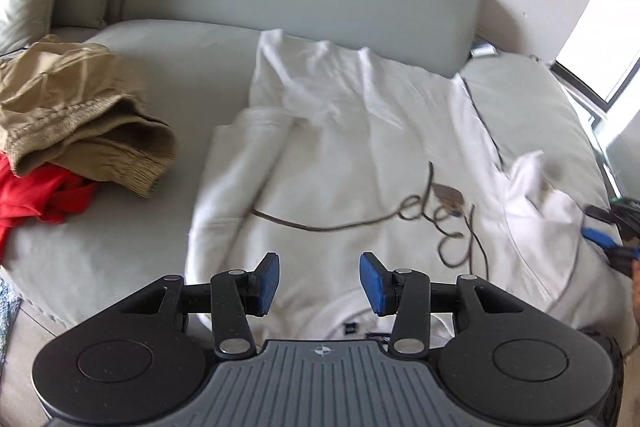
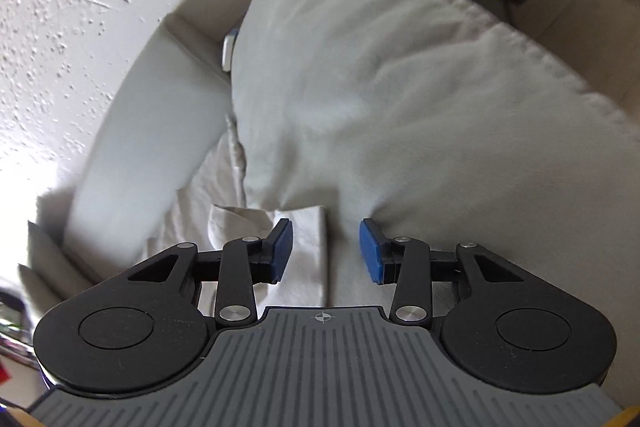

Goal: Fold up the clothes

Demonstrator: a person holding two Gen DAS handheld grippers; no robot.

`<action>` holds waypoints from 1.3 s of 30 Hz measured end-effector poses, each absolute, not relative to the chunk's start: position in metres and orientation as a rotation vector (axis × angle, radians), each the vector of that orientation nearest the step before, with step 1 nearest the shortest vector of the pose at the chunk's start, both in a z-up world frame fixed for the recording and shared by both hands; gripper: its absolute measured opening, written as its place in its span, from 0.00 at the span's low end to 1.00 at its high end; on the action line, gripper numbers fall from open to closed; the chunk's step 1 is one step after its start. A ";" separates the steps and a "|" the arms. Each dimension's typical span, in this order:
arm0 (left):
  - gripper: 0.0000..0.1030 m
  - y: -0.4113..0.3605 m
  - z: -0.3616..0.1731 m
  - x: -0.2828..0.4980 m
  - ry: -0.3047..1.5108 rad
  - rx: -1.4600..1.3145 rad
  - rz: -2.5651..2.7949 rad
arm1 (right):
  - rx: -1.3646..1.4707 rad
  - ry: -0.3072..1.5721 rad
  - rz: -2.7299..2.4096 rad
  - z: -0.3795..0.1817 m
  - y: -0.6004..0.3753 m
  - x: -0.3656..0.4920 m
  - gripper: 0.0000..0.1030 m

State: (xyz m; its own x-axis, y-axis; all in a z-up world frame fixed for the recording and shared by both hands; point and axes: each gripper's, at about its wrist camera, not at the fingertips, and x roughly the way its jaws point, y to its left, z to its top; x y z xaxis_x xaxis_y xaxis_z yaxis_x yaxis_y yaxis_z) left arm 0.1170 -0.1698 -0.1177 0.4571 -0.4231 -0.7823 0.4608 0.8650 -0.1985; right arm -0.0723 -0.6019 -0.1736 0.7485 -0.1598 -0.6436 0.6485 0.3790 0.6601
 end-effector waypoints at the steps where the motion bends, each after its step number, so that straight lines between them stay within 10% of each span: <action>1: 0.41 -0.170 -0.117 0.116 0.951 0.045 -0.544 | 1.050 0.547 -0.534 -0.177 -0.604 -0.067 0.41; 4: 0.42 -0.172 -0.116 0.113 0.950 0.049 -0.540 | 0.970 0.582 -0.528 -0.180 -0.603 -0.051 0.32; 7: 0.42 -0.174 -0.115 0.111 0.949 0.053 -0.536 | 0.930 0.588 -0.537 -0.176 -0.595 -0.044 0.02; 16: 0.42 -0.162 -0.120 0.114 0.954 0.026 -0.524 | 0.774 0.417 -0.769 -0.138 -0.566 -0.094 0.00; 21: 0.44 -0.153 -0.130 0.115 0.963 0.014 -0.509 | 0.767 0.576 -0.779 -0.151 -0.569 -0.085 0.09; 24: 0.44 -0.135 -0.133 0.127 0.958 -0.029 -0.449 | 0.765 0.539 -0.794 -0.136 -0.558 -0.088 0.39; 39: 0.31 -0.124 -0.162 0.274 0.942 -0.150 -0.431 | 0.699 0.607 -0.318 -0.106 -0.440 -0.024 0.44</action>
State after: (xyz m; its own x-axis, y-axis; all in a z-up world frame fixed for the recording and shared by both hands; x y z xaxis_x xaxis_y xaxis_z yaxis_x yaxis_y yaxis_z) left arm 0.2743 -0.1239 -0.1620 0.5106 -0.4210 -0.7497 0.2925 0.9050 -0.3089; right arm -0.0243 -0.4399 -0.1055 0.7831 -0.0737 -0.6175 0.4657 0.7276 0.5037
